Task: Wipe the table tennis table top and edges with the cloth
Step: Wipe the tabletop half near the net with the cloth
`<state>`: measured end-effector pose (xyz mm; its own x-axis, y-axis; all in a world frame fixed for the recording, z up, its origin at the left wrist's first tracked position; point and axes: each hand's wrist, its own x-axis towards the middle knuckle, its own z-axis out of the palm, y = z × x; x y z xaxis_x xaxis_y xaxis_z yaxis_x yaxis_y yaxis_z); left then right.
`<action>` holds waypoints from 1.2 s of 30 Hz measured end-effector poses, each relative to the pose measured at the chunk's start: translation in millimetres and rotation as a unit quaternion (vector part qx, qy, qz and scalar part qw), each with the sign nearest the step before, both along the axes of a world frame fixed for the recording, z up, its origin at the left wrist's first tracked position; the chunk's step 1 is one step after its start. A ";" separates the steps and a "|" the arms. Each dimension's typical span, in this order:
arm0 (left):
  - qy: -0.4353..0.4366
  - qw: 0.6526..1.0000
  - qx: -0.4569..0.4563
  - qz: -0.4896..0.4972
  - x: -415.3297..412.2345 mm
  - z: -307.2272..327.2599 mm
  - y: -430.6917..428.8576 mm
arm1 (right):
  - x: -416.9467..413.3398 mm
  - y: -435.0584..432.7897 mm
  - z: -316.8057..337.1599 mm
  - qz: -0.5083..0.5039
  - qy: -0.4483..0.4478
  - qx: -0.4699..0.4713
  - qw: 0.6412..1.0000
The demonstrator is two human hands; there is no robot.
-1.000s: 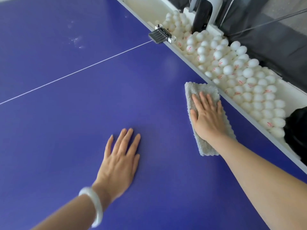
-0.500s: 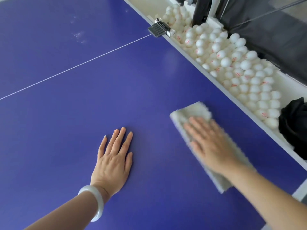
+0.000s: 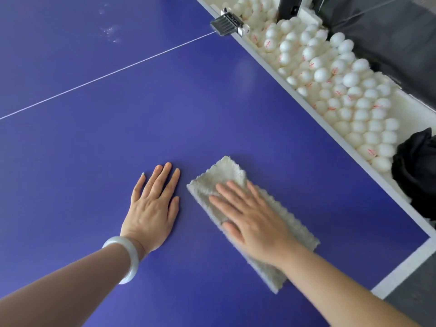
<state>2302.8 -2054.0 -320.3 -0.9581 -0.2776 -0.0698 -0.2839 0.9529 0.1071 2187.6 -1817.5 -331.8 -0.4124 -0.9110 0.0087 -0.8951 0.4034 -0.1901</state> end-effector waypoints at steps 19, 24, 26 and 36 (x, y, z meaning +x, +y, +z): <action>0.065 0.997 0.046 0.020 7.5 -3.8 1.7 | 32.1 44.2 5.4 -0.280 0.029 0.058 0.958; 0.031 0.996 0.003 0.084 11.2 -0.9 26.4 | 32.4 38.2 4.4 -0.308 0.022 0.059 0.949; 0.020 0.995 0.016 0.094 27.5 0.5 67.8 | 30.0 39.6 4.3 -0.305 0.017 0.047 0.951; 0.027 0.992 0.044 0.115 85.7 -9.7 208.1 | 28.6 38.7 1.9 -0.278 0.026 0.057 0.958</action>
<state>2388.5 -1846.0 -330.0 -0.8737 -0.4837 -0.0525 -0.4833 0.8505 0.2075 2216.2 -1778.8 -329.9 -0.8367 -0.5458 -0.0449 -0.5418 0.8369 -0.0775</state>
